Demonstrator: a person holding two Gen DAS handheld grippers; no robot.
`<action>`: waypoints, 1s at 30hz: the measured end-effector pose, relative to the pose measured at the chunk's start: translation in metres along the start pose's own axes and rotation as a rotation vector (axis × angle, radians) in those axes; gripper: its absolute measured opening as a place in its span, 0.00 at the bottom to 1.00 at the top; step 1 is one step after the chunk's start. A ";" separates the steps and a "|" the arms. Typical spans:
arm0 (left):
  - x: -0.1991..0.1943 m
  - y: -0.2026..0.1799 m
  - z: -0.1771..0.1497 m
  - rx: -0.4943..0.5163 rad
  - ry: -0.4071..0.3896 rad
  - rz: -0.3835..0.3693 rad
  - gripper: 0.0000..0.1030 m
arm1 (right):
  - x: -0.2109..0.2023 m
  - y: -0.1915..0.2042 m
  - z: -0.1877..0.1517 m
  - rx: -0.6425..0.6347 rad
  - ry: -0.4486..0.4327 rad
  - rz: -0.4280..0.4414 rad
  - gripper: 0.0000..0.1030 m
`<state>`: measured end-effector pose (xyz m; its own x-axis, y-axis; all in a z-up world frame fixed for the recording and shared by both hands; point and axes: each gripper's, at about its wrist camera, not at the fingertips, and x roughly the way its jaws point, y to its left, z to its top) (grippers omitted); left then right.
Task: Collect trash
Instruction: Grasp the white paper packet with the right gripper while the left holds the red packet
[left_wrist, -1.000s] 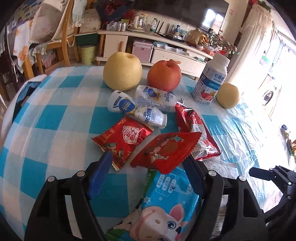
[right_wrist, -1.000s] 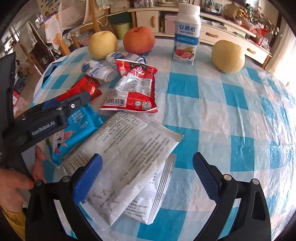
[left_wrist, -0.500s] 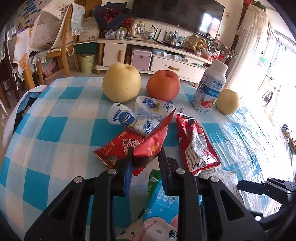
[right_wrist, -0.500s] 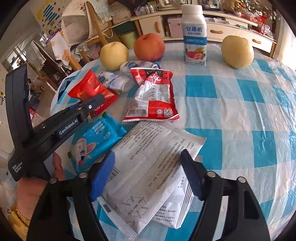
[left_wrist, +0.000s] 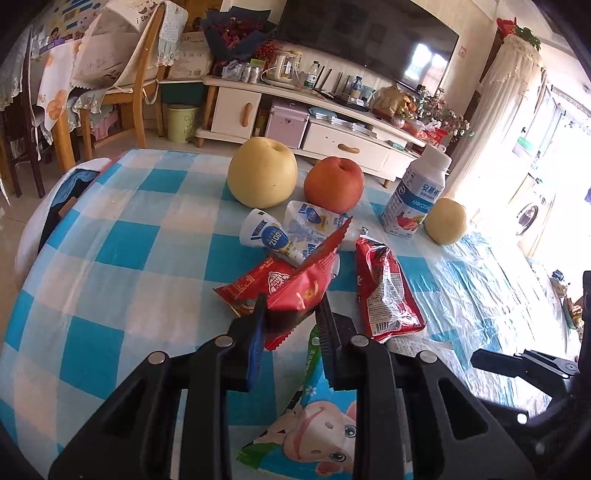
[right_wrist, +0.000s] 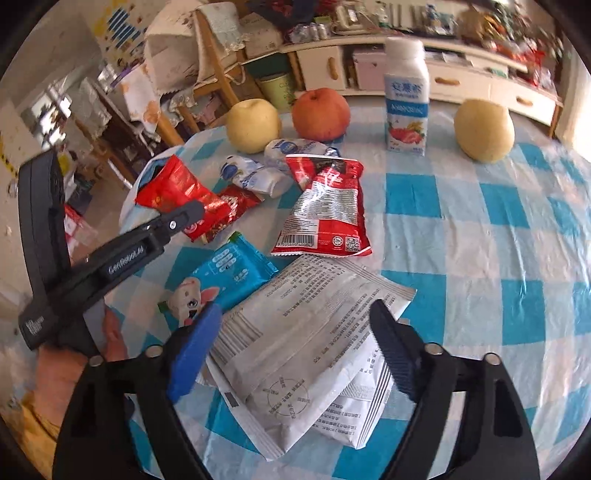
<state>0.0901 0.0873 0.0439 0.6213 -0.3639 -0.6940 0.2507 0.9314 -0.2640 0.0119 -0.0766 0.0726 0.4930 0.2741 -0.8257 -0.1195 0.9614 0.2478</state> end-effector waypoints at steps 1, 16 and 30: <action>-0.002 0.001 0.000 -0.003 -0.001 -0.002 0.26 | 0.000 0.009 -0.002 -0.058 0.001 -0.010 0.88; -0.034 0.016 -0.016 -0.054 -0.013 -0.027 0.27 | 0.021 0.064 -0.038 -0.533 -0.034 -0.281 0.46; -0.078 0.025 -0.042 -0.115 -0.058 -0.035 0.27 | -0.030 0.060 -0.027 -0.353 -0.170 -0.254 0.20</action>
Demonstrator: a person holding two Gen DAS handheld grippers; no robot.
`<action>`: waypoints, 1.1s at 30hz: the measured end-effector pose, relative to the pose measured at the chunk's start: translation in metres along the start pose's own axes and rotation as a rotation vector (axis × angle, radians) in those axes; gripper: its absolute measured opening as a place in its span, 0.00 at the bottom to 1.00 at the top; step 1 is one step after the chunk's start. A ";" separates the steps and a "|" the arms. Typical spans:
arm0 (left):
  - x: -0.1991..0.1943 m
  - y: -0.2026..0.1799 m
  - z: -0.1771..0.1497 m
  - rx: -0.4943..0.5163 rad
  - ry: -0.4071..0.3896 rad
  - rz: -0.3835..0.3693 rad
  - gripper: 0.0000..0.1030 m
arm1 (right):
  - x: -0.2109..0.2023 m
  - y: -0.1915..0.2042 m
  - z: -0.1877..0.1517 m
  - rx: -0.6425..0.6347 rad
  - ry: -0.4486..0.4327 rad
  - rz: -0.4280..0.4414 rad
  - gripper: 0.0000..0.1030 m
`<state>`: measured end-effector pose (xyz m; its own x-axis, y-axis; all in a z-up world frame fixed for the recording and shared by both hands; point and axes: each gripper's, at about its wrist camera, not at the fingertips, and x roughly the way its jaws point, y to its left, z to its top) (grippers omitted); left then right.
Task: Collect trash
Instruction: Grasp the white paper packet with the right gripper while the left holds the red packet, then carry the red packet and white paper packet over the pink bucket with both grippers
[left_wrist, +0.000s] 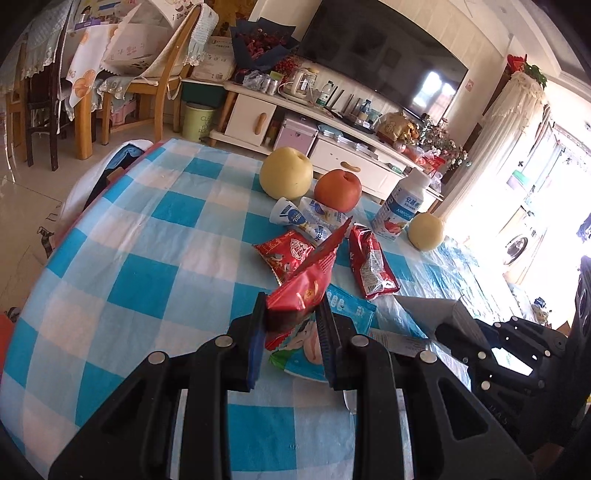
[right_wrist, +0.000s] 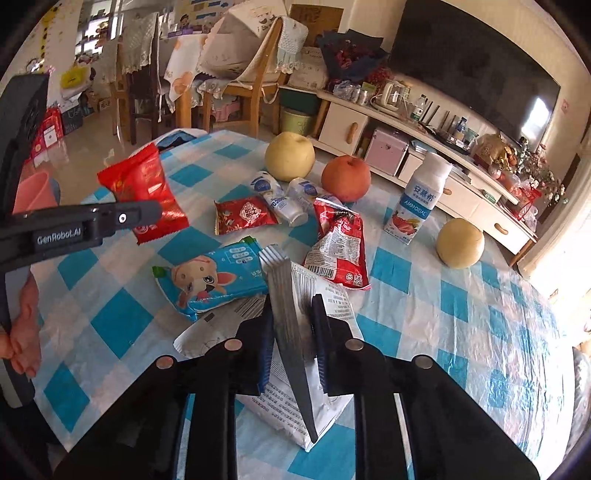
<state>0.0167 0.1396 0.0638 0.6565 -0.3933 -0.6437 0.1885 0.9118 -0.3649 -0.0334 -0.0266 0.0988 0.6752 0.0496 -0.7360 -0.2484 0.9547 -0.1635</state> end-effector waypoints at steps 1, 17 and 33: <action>-0.004 0.001 -0.002 -0.003 -0.004 0.001 0.27 | -0.004 -0.002 0.001 0.021 -0.008 0.006 0.20; -0.072 0.026 -0.026 -0.075 -0.077 -0.019 0.27 | -0.083 -0.023 0.004 0.320 -0.189 0.139 0.11; -0.144 0.102 -0.013 -0.224 -0.282 0.152 0.27 | -0.133 0.107 0.080 0.251 -0.289 0.481 0.11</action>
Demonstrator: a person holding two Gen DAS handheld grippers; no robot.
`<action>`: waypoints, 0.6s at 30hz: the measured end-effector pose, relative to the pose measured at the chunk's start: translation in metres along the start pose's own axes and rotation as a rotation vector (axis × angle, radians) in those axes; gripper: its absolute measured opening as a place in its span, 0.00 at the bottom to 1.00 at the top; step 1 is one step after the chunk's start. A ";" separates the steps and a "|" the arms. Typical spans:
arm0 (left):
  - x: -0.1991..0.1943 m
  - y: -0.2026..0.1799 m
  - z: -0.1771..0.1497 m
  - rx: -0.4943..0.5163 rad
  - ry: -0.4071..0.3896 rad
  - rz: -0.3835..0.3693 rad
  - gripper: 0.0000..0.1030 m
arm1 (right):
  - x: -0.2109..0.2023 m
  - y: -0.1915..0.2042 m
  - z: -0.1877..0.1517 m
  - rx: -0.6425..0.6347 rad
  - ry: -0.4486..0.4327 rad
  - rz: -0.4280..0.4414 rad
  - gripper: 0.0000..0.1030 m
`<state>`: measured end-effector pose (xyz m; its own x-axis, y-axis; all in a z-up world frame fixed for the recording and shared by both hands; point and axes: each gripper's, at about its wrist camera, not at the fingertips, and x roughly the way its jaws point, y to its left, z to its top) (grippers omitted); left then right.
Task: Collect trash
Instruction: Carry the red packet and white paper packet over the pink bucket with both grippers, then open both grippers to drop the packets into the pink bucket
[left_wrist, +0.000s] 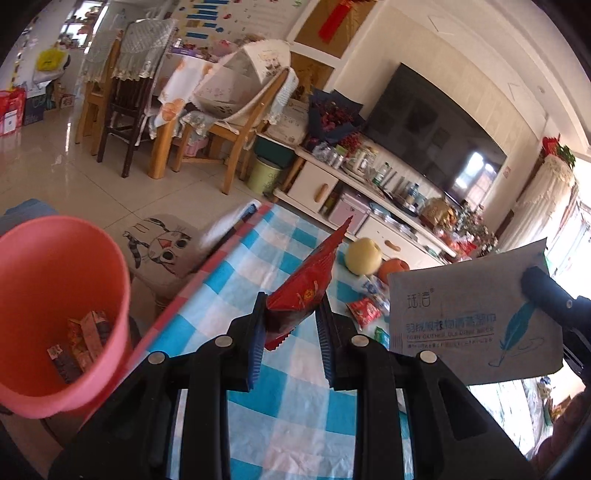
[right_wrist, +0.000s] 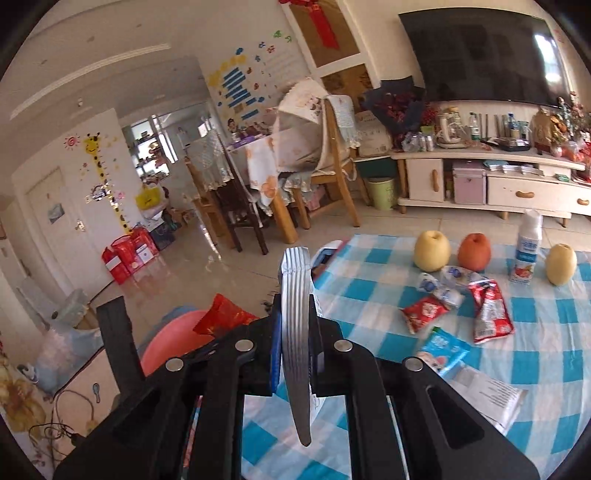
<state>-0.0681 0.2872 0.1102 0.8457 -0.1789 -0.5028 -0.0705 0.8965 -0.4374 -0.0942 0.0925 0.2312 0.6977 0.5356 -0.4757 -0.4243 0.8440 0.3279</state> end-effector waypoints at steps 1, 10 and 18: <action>-0.004 0.010 0.004 -0.020 -0.019 0.026 0.27 | 0.008 0.014 0.003 -0.010 0.005 0.027 0.11; -0.026 0.114 0.032 -0.245 -0.115 0.315 0.27 | 0.093 0.121 0.011 -0.063 0.072 0.247 0.12; -0.019 0.186 0.032 -0.384 -0.044 0.482 0.42 | 0.184 0.146 -0.018 -0.018 0.198 0.262 0.19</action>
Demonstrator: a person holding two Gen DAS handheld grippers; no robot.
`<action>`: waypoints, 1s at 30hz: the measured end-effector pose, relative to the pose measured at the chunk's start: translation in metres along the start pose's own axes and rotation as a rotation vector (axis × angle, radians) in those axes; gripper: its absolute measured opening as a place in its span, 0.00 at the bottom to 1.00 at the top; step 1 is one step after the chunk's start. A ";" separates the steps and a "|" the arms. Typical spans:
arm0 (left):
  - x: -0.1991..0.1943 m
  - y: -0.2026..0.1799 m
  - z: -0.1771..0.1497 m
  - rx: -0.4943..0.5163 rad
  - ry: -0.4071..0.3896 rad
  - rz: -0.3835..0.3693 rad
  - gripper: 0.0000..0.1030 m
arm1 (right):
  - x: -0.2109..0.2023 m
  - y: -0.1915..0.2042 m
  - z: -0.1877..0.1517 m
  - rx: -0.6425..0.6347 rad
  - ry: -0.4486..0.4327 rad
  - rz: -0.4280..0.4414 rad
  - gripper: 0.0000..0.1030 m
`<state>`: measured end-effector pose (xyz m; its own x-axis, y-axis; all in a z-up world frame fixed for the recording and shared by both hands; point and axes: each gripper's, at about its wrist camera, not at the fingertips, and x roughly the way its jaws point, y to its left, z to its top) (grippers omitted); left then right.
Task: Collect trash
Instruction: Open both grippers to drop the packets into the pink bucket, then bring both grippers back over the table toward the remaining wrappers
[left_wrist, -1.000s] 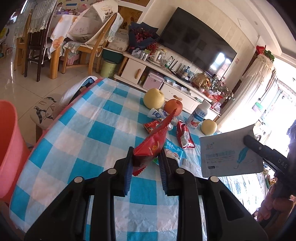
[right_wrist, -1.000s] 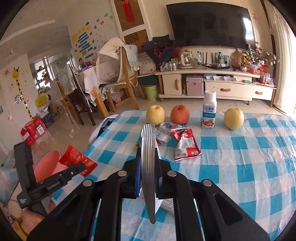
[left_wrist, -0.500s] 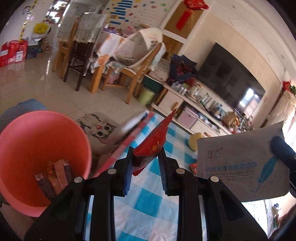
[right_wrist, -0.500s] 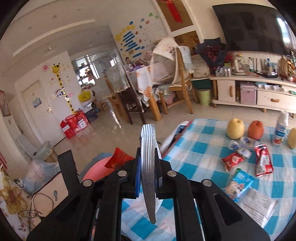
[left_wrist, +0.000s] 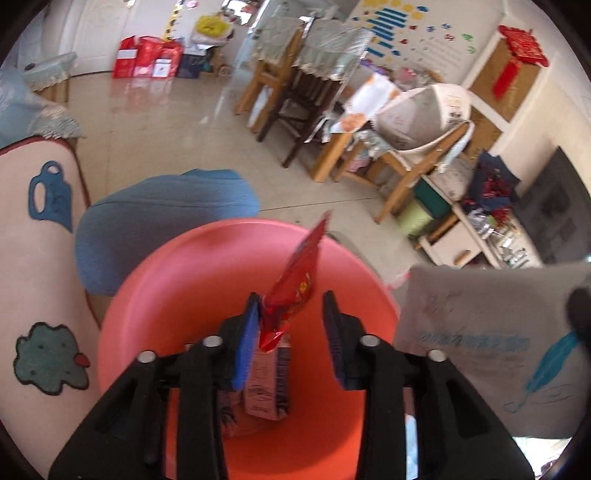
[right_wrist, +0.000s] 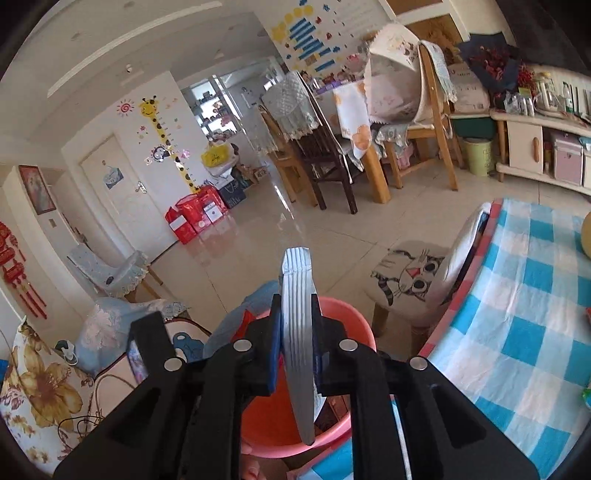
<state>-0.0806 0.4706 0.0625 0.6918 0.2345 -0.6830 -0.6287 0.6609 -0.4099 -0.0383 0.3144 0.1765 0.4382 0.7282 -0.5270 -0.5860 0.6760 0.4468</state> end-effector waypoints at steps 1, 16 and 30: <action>0.003 0.004 0.001 -0.005 0.005 0.010 0.49 | 0.011 -0.010 -0.007 0.021 0.022 -0.011 0.35; -0.024 -0.034 -0.015 0.152 -0.177 -0.082 0.82 | -0.050 -0.078 -0.048 0.031 0.010 -0.261 0.87; -0.076 -0.109 -0.066 0.350 -0.297 -0.305 0.90 | -0.142 -0.115 -0.055 -0.048 -0.083 -0.441 0.91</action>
<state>-0.0883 0.3338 0.1193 0.9266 0.1525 -0.3439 -0.2630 0.9163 -0.3021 -0.0712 0.1271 0.1600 0.7055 0.3791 -0.5987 -0.3608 0.9193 0.1570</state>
